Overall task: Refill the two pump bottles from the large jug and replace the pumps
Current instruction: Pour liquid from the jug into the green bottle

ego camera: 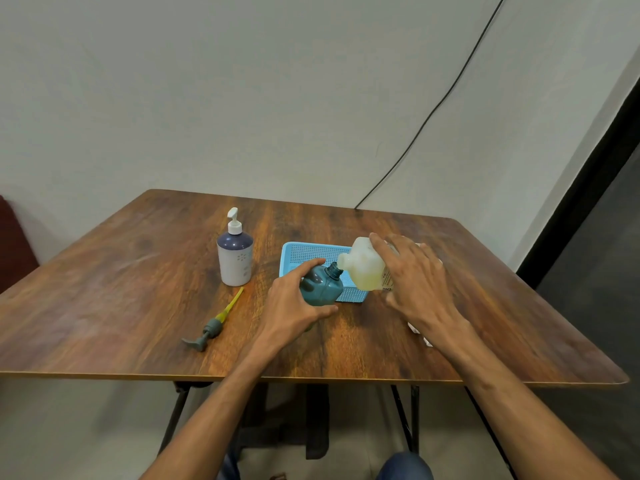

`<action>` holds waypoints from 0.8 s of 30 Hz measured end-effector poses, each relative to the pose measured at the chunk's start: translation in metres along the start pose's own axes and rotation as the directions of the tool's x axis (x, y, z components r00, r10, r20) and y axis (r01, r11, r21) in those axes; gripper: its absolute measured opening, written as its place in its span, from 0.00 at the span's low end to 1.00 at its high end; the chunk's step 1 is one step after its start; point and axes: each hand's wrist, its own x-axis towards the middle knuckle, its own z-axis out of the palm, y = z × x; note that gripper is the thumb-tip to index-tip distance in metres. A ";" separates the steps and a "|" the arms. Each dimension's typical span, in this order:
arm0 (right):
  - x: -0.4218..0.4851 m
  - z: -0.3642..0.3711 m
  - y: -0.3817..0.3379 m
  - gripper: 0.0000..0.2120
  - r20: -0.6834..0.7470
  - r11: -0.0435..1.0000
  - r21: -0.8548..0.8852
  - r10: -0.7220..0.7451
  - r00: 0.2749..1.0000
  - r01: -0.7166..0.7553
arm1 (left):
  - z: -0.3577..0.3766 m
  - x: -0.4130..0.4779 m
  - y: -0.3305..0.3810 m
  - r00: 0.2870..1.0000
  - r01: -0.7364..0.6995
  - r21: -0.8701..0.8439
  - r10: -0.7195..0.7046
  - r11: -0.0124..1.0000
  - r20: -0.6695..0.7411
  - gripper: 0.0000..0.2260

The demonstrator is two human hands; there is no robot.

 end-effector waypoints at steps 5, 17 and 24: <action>0.000 0.000 0.001 0.51 0.014 1.000 0.000 0.004 1.000 -0.004 | 0.001 0.000 0.000 1.000 -0.005 0.002 0.005 1.000 -0.008 0.37; 0.000 0.002 0.001 0.51 -0.005 1.000 -0.014 -0.004 1.000 0.004 | 0.001 0.000 -0.001 1.000 -0.007 0.010 0.007 1.000 -0.010 0.37; 0.001 0.001 0.000 0.51 0.014 1.000 -0.016 -0.002 1.000 0.003 | 0.000 0.001 -0.002 1.000 -0.007 0.007 0.007 1.000 -0.005 0.37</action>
